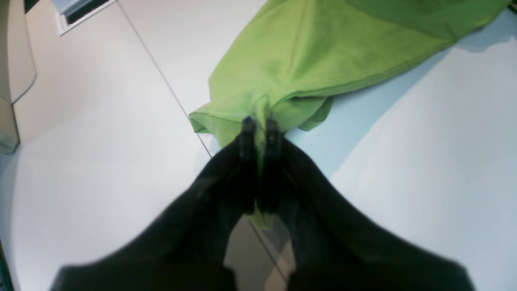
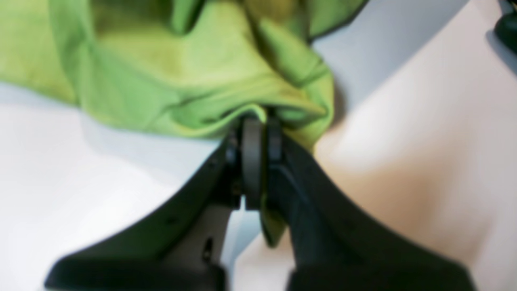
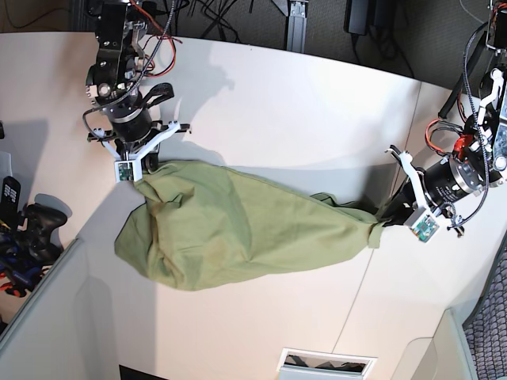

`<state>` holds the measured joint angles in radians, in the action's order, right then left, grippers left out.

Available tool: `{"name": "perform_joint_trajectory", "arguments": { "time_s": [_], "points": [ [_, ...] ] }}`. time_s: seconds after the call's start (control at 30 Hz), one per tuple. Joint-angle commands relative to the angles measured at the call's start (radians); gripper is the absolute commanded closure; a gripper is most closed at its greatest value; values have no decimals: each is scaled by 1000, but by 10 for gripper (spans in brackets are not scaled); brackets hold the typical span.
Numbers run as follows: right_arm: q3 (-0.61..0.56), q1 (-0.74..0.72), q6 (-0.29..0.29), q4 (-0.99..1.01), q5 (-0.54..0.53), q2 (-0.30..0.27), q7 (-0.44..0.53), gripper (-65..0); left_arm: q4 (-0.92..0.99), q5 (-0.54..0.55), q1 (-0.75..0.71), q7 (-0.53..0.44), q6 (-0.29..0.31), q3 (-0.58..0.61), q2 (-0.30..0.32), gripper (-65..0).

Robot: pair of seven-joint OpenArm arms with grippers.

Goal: Layout the t-shirt on the table in an organized manner, then fold the t-shirt properly
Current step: 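Lift the shirt with both grippers and swing it out flat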

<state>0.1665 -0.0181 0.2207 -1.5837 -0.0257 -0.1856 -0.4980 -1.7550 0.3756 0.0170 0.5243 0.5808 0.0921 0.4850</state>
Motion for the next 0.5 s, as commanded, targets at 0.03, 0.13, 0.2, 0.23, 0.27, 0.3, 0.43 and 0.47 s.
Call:
{"name": "perform_joint_trajectory", "arguments": {
  "time_s": [0.03,0.13,0.2,0.23,0.27,0.3,0.43,0.47],
  "points": [
    [4,-47,3,-19,-37,-29,26,0,-16,-17,23,-31,15,-34,14,0],
    [4,-119,4,-21,-93,-83,27,0,-16,-2,46,-54,15,-126,26,0],
    [4,-183,7,-29,-130,-129,25,0,-17,63,76,-58,15,-200,40,0],
    [4,-220,13,-34,-149,-153,21,0,-16,90,95,-57,16,-236,47,0],
    [4,-257,19,-35,-166,-175,14,0,-16,106,114,-57,16,-269,51,0],
    [4,-294,23,-35,-177,-197,8,0,-16,109,133,-57,18,-297,57,0],
    [4,-428,23,-34,-203,-267,0,0,-12,114,191,-57,23,-321,97,0],
    [4,-459,23,-33,-203,-283,0,0,-12,114,203,-57,23,-321,100,0]
  ]
}}
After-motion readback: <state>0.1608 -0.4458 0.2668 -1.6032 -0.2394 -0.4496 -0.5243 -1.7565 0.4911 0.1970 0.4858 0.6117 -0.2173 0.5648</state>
